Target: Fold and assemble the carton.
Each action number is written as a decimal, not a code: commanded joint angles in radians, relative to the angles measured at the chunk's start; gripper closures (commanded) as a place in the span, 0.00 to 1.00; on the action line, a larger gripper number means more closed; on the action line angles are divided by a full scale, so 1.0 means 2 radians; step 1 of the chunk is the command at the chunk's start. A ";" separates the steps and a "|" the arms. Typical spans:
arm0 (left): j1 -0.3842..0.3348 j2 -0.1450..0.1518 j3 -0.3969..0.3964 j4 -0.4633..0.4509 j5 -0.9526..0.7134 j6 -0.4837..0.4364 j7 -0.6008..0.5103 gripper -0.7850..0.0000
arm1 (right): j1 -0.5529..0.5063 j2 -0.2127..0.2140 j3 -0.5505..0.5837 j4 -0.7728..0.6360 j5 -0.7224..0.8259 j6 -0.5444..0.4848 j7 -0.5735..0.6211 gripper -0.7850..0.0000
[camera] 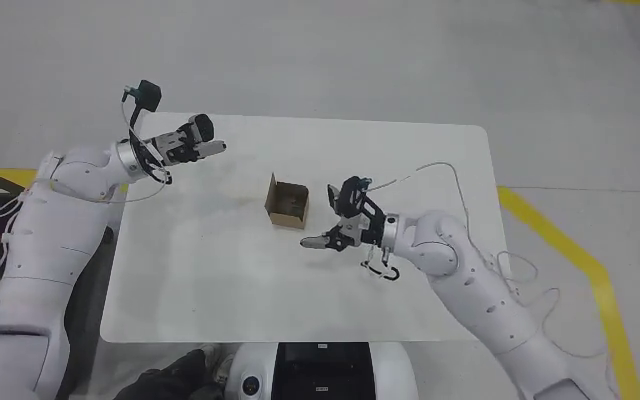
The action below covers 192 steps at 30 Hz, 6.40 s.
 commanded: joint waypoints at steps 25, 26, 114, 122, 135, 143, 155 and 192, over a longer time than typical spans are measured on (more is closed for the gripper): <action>0.000 0.000 0.000 0.000 0.000 0.000 0.000 0.00 | 0.072 -0.056 -0.128 0.133 0.133 -0.010 0.021 0.00; 0.000 0.000 0.000 0.000 0.000 0.000 0.000 0.00 | 0.073 -0.057 -0.126 0.139 0.135 -0.005 0.020 0.00; 0.000 0.000 0.000 0.000 0.000 0.000 0.000 0.00 | 0.023 -0.051 0.021 0.056 -0.031 0.283 -0.063 0.00; 0.000 0.000 0.000 0.000 0.000 0.000 0.000 0.00 | 0.039 -0.061 0.008 0.078 -0.030 0.294 -0.071 0.00; 0.000 0.000 0.000 0.000 0.000 0.000 0.000 0.00 | 0.062 -0.079 -0.008 0.120 -0.050 0.350 -0.090 0.00; 0.000 0.000 0.000 0.000 0.000 0.000 0.000 0.00 | 0.032 -0.070 0.032 0.092 -0.071 0.360 -0.081 0.00; 0.000 0.000 0.000 0.000 0.000 0.000 0.000 0.00 | -0.037 -0.050 0.103 0.011 -0.099 0.350 -0.057 0.00; 0.000 0.000 0.000 0.000 0.000 0.000 0.000 0.00 | -0.066 -0.049 0.141 -0.015 -0.109 0.336 -0.032 0.64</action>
